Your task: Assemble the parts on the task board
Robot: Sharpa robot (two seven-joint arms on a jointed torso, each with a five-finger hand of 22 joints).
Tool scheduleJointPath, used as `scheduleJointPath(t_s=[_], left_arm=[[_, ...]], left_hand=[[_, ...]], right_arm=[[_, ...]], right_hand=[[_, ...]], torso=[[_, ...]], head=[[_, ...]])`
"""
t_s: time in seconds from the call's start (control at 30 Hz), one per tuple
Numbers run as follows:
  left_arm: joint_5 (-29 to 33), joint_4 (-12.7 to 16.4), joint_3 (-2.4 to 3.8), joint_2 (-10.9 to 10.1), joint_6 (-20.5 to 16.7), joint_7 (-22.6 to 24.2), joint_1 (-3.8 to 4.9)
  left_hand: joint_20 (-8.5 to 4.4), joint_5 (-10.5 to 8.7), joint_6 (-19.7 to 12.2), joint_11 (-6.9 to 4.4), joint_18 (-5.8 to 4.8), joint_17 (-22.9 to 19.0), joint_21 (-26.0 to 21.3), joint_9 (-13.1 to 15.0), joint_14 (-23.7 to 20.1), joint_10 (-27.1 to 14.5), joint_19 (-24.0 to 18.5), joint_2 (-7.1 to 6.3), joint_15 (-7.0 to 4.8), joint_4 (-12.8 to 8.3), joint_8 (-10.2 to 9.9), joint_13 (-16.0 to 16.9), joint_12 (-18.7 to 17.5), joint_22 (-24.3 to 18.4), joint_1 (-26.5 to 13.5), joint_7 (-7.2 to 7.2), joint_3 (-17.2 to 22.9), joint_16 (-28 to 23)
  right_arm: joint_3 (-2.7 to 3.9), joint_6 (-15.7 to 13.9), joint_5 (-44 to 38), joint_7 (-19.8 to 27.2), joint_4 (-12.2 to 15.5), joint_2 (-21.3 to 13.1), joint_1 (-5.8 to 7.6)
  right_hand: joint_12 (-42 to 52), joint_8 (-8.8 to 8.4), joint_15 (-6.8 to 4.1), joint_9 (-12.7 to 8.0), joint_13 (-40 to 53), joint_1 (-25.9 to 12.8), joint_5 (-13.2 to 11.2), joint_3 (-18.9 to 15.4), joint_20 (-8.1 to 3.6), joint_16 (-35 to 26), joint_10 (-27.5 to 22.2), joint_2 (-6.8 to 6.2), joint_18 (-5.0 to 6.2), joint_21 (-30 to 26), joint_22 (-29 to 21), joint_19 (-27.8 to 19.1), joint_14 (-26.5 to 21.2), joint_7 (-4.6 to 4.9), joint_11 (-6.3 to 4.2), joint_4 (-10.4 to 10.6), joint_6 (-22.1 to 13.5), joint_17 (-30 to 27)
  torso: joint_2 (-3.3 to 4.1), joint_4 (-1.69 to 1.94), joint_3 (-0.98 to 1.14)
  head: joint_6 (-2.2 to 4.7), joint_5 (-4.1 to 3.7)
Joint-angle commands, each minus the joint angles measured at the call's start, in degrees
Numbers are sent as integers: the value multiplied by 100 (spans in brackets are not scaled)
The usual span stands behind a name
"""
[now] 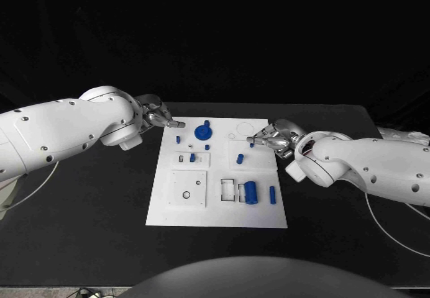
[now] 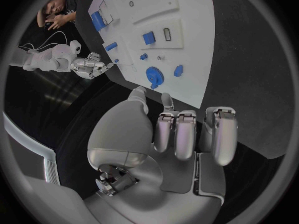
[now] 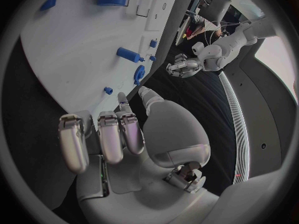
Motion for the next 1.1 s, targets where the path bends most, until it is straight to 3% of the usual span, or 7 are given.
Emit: scheduleJointPath(t_s=[0.03, 0.2, 0.47, 0.6, 0.87, 0.97, 1.1], left_arm=[[-174, -155, -27, 111, 277, -118, 10], [-197, -486, -64, 333, 506, -226, -3], [-204, -874, -80, 604, 889, -412, -56], [-204, -1019, -82, 700, 974, -447, -84], [-199, -1191, -84, 806, 1108, -492, -127], [-198, -1223, -84, 830, 1161, -512, -143], [-192, -1238, -84, 848, 1189, -517, -160]], left_hand=[[-42, 39, 11, -37, -43, 1506, 14, 0, 596, 586, 603, 23, -49, 4, 21, 1507, -31, 1510, 26, -17, -30, 15], [-56, 45, 26, -47, -43, 1506, 14, -88, 596, 586, 603, 58, -66, 5, -131, 1507, -31, 1510, -37, -28, -50, 15], [-71, 47, 186, -26, -43, 1506, 14, -488, 596, 586, 603, 84, -59, 1, -665, 1507, -31, 1510, -66, 2, -86, 15], [-63, 48, 314, -4, -43, 1506, 14, -747, 596, 586, 603, 102, -42, 1, -953, 1507, -31, 1510, -57, 25, -99, 15], [-51, 48, 529, 5, -43, 1506, 14, -1079, 596, 586, 603, 138, -29, 1, -1301, 1507, -31, 1510, -69, 35, -128, 15], [-46, 46, 605, 9, -43, 1506, 14, -1209, 596, 586, 603, 149, -24, 1, -1440, 1507, -31, 1510, -72, 39, -143, 15], [-40, 45, 718, 33, -43, 1506, 14, -1472, 596, 586, 603, 160, -14, -1, -1716, 1507, -31, 1510, -64, 65, -168, 15]], right_arm=[[-1, 72, -26, 30, 11, 1, -5], [-1, 79, -26, 27, 32, -7, -5], [0, 87, -26, 24, 43, -10, -5], [0, 91, -26, 26, 43, -5, -5], [0, 87, -26, 31, 39, 4, -5], [0, 82, -26, 34, 38, 8, -5], [0, 68, -25, 41, 34, 13, -5]], right_hand=[[23, 25, 48, 5, 1509, 64, 31, -35, 48, 23, 605, -3, -39, 26, 1508, 600, 607, 33, 28, -13, -20, 1505], [23, 26, 48, 5, 1509, 62, 32, -36, 48, 23, 605, -2, -39, 26, 1508, 600, 607, 34, 28, -10, -20, 1505], [23, 26, 48, 5, 1509, 62, 32, -36, 48, 23, 605, -2, -39, 26, 1508, 600, 607, 34, 28, -10, -20, 1505], [23, 26, 48, 5, 1509, 62, 32, -36, 48, 23, 605, -2, -39, 26, 1508, 600, 607, 34, 28, -10, -20, 1505], [23, 26, 48, 5, 1509, 62, 32, -36, 48, 23, 605, -2, -39, 26, 1508, 600, 607, 34, 28, -10, -20, 1505], [23, 26, 48, 5, 1509, 62, 32, -36, 48, 23, 605, -2, -39, 26, 1508, 600, 607, 34, 28, -10, -20, 1505], [23, 26, 48, 5, 1509, 62, 32, -36, 48, 23, 605, -2, -39, 26, 1508, 600, 607, 34, 28, -10, -20, 1505]], torso=[[5, -2, -1], [11, -3, -6], [2, 2, -3], [-3, -1, -2], [-2, 3, -1], [1, 3, -5], [-1, 6, -6]], head=[[20, 18], [32, 17], [22, 11], [23, 11], [62, 42], [97, 105], [136, 262]])
